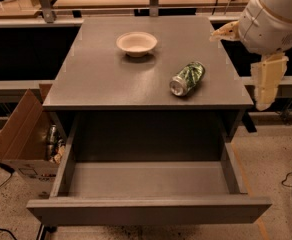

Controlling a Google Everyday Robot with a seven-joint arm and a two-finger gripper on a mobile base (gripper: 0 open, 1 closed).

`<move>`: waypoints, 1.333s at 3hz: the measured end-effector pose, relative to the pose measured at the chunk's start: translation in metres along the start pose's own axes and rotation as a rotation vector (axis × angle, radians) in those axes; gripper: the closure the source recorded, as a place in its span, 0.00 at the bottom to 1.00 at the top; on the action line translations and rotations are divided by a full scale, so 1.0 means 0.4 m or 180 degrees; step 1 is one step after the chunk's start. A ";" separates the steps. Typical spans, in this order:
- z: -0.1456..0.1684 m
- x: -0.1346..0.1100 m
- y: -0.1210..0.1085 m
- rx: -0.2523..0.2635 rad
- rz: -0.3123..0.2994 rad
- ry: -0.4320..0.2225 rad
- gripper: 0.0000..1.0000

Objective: Place green can into top drawer

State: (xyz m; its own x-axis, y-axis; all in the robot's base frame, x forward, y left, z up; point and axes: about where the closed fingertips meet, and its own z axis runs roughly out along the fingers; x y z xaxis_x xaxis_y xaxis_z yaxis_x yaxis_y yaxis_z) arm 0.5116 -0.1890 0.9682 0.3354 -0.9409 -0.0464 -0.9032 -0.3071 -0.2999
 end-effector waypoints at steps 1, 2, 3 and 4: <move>0.019 0.007 -0.112 -0.0101 -0.0683 0.0083 0.00; 0.084 -0.008 -0.186 -0.0174 -0.1303 0.0025 0.00; 0.196 0.015 -0.199 -0.0365 -0.1843 0.0173 0.00; 0.322 0.057 -0.186 -0.0644 -0.2043 0.0320 0.00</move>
Offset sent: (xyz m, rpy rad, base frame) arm 0.0948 0.0405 -0.0331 -0.2128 0.0731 0.6625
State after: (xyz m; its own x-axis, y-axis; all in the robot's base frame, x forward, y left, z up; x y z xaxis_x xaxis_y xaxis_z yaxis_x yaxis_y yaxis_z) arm 0.6211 -0.1693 0.8669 0.8039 -0.5690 0.1730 -0.5692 -0.8205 -0.0538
